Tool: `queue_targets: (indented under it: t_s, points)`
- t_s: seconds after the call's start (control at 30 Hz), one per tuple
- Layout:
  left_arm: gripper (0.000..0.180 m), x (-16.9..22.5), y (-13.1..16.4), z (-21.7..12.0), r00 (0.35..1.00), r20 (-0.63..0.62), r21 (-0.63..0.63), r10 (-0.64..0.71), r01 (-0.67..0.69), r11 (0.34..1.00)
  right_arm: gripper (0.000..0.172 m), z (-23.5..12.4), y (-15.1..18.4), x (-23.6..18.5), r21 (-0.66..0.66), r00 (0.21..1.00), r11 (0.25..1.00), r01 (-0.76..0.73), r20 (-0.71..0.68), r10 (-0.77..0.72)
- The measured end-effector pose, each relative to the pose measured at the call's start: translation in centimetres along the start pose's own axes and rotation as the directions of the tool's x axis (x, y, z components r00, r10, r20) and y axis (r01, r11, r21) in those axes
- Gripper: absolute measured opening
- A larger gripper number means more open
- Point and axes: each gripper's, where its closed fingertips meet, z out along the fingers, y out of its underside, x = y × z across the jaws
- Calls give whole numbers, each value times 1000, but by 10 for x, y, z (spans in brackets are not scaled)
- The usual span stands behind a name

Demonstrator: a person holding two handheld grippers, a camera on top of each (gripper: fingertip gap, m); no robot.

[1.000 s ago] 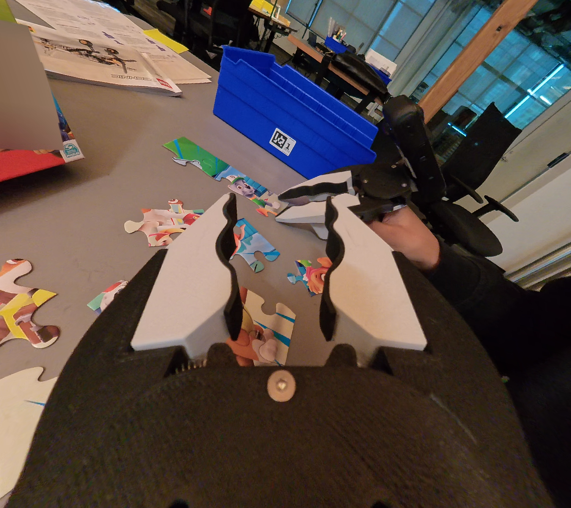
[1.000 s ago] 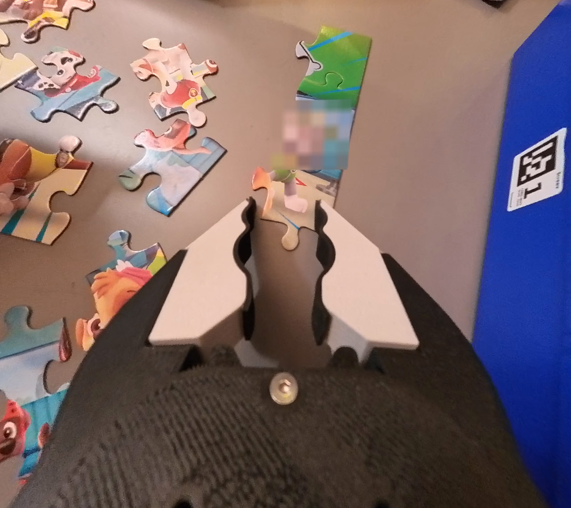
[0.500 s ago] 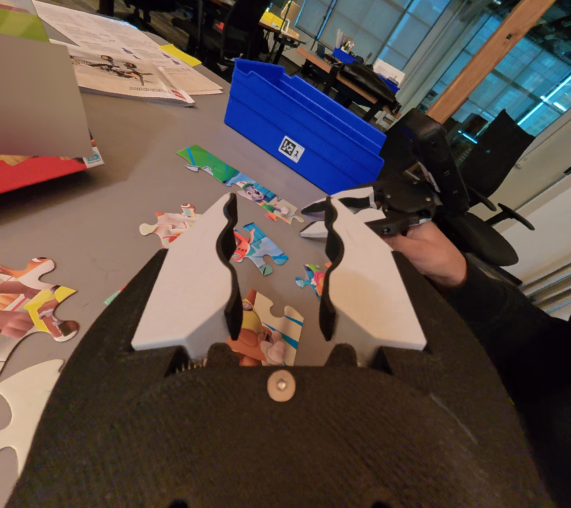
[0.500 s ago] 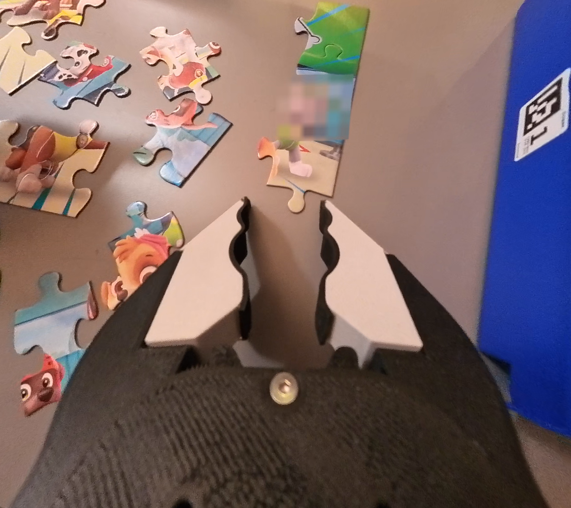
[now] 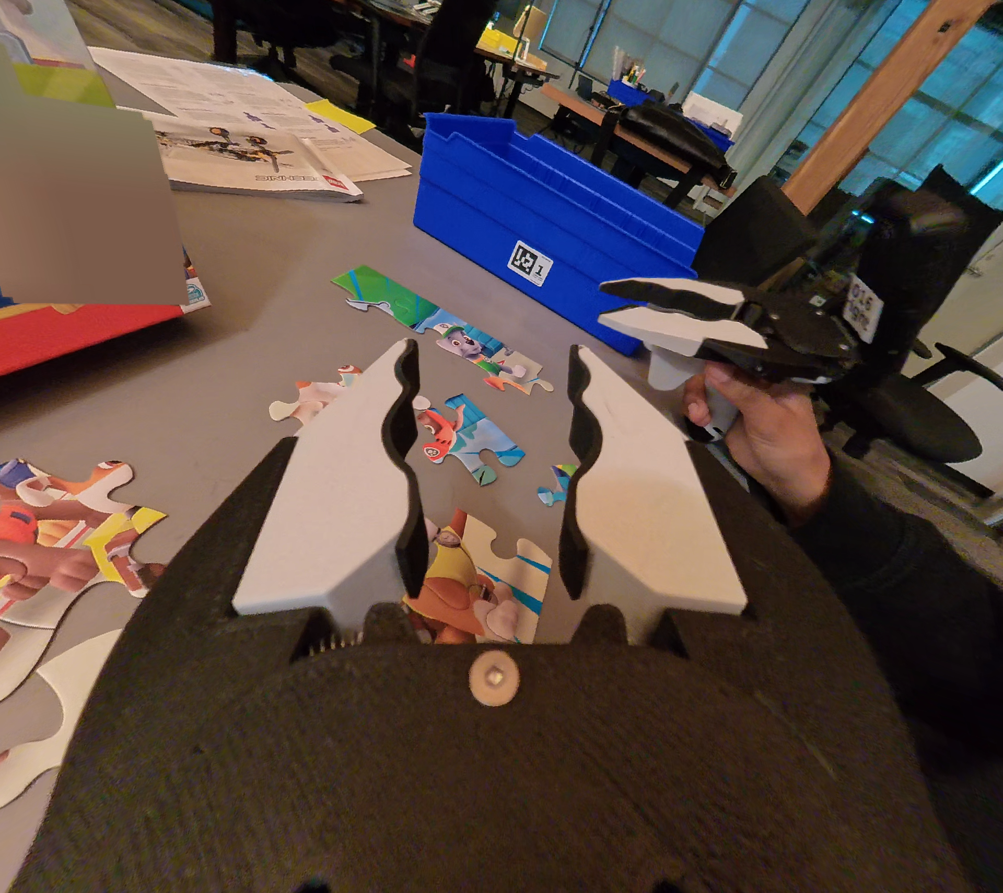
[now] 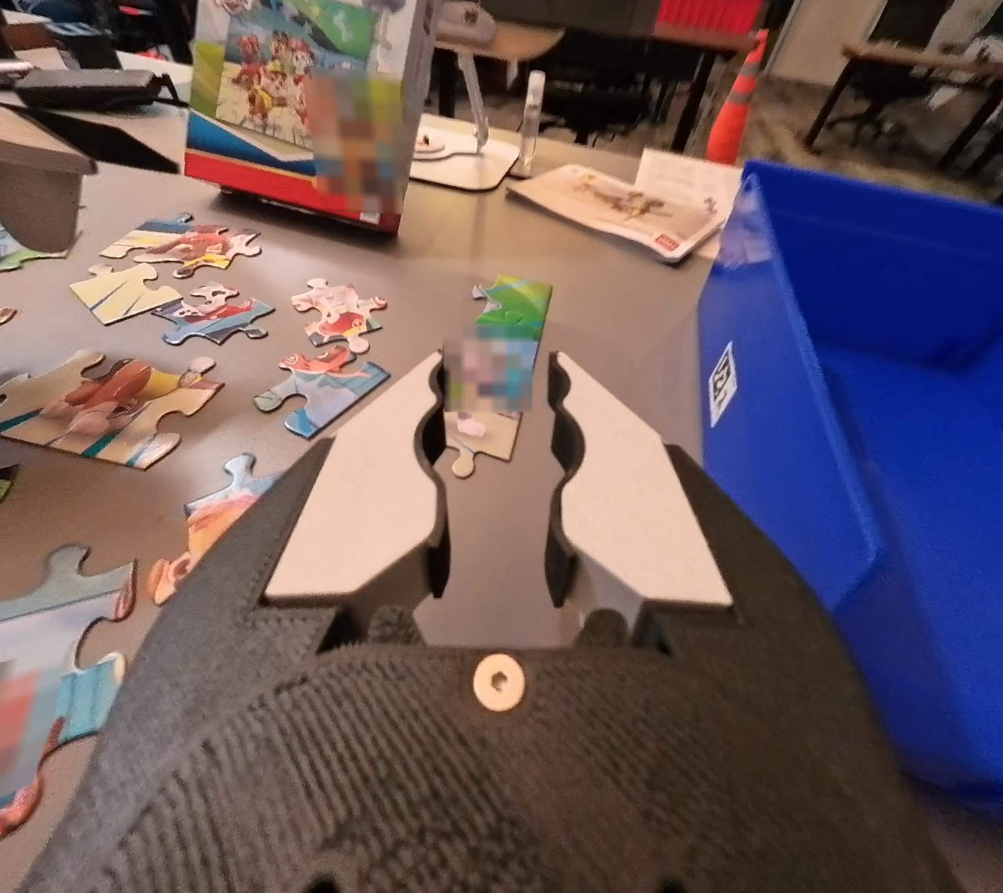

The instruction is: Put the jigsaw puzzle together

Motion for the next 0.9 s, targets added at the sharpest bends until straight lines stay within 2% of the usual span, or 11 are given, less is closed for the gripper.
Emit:
queue_targets:
  t_s: [0.17, 0.4, 0.63, 0.9]
  points:
    - [54, -2, -1, 0, 999, -10, 8, -33, 33, 999, 36, -9, -6, -4, 58, 997, 996, 69, -19, -68]
    - [54, -4, -9, -4, 997, -24, 47, -69, 70, 996, 38, -16, -12, 1, 114, 1000, 994, -2, -1, 3]
    - [45, -16, -40, -30, 998, 59, 201, -34, 21, 979, 39, -18, -14, 3, 126, 999, 991, -34, 15, 32]
    - [46, -20, -35, -28, 997, 63, 177, -46, 35, 984, 40, -15, -12, 1, 109, 1000, 994, -10, 10, 9]
